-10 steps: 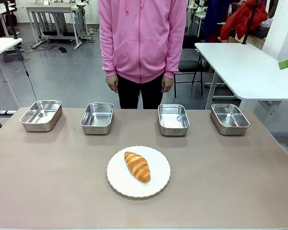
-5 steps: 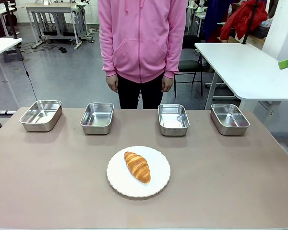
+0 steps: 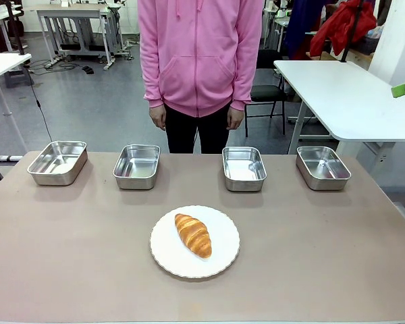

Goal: Place the bread in the container.
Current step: Place the Butter Roll into the Airtight Container indicated by the human.

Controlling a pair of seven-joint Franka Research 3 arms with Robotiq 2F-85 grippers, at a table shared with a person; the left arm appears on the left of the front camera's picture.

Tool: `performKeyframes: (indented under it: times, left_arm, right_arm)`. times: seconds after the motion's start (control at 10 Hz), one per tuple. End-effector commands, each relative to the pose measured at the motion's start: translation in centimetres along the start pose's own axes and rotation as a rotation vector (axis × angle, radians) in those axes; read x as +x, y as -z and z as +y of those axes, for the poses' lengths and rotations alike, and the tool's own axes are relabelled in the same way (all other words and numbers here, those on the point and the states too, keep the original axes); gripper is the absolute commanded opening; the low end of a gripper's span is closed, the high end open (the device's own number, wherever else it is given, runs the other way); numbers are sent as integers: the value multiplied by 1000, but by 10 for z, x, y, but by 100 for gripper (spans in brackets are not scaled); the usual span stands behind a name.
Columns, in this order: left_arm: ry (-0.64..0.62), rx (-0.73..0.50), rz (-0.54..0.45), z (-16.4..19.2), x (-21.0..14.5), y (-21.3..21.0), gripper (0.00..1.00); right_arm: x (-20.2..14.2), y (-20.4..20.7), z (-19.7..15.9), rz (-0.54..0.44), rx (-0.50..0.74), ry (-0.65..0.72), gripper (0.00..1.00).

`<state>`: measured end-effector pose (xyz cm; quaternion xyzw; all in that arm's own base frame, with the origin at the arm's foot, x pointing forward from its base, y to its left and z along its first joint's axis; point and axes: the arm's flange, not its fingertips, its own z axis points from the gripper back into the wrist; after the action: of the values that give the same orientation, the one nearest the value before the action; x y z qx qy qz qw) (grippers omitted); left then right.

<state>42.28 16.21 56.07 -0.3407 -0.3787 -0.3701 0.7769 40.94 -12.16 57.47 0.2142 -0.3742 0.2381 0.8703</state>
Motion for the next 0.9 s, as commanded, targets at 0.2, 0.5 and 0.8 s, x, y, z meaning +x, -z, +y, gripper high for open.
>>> performKeyframes:
  times: [0.2, 0.5, 0.8]
  left_arm:
    - [7, -1, -1, 0, 0, 0, 100]
    - [7, -1, -1, 0, 0, 0, 100]
    - [7, -1, -1, 0, 0, 0, 100]
  right_arm:
    - [2, 0, 0, -22, 15, -6, 100]
    - [2, 0, 0, -22, 15, -6, 100]
    - [2, 0, 0, -22, 15, -6, 100]
